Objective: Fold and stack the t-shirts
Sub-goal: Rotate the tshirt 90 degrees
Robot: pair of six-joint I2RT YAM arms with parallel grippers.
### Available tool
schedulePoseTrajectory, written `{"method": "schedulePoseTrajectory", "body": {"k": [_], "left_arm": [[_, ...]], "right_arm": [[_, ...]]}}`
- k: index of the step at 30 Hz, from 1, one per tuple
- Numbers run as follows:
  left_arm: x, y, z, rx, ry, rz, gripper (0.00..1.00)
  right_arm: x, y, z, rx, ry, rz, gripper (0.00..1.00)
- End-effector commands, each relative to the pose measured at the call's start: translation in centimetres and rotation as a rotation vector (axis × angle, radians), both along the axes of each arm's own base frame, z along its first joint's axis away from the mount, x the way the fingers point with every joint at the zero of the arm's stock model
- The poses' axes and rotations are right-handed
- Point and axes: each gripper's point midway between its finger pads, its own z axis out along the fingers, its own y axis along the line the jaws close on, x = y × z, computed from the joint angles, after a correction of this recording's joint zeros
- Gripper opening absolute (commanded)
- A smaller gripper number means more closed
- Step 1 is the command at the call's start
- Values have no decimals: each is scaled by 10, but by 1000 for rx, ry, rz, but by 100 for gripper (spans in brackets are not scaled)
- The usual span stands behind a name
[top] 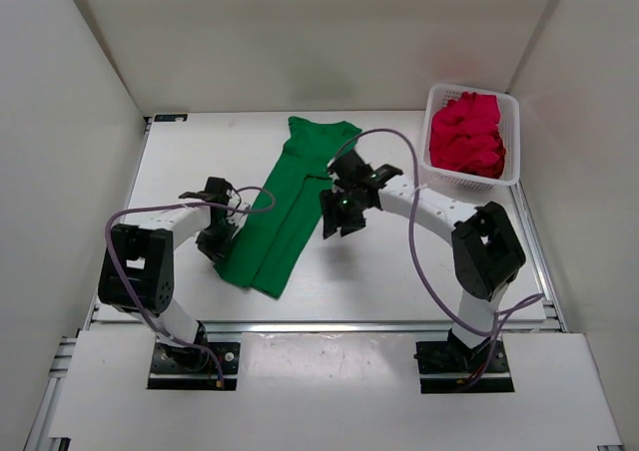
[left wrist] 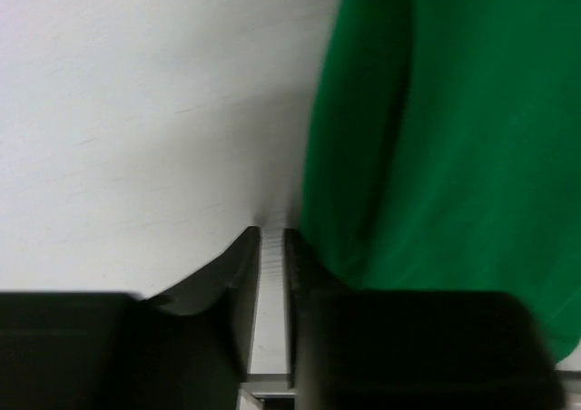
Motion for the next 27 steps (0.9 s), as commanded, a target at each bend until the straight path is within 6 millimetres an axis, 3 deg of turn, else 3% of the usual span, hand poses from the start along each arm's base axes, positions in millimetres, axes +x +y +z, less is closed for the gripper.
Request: {"method": "schedulePoseTrajectory", "body": {"k": [1, 3, 5, 9, 12, 15, 19, 22, 27], "left_arm": [[-3, -17, 5, -75, -40, -17, 23], [-13, -29, 3, -138, 0, -16, 17], [-26, -40, 2, -205, 31, -21, 16], [-39, -48, 13, -294, 8, -30, 19], [-40, -46, 26, -347, -27, -3, 27], [-42, -26, 30, -336, -65, 84, 34], [-33, 0, 53, -306, -204, 186, 46], [-30, 1, 67, -283, -251, 171, 49], [-32, -2, 66, -302, -244, 189, 49]], "right_arm": [[-18, 53, 21, 169, -31, 31, 57], [-32, 72, 19, 230, 1, 33, 56], [-35, 75, 18, 244, 4, 5, 56], [-51, 76, 8, 299, 79, -99, 55], [-79, 85, -3, 309, 121, -130, 56], [-103, 91, -18, 302, 152, -168, 56], [-130, 101, -37, 319, 219, -265, 57], [-128, 107, -44, 304, 215, -337, 57], [-126, 123, -60, 241, 242, -383, 57]]}}
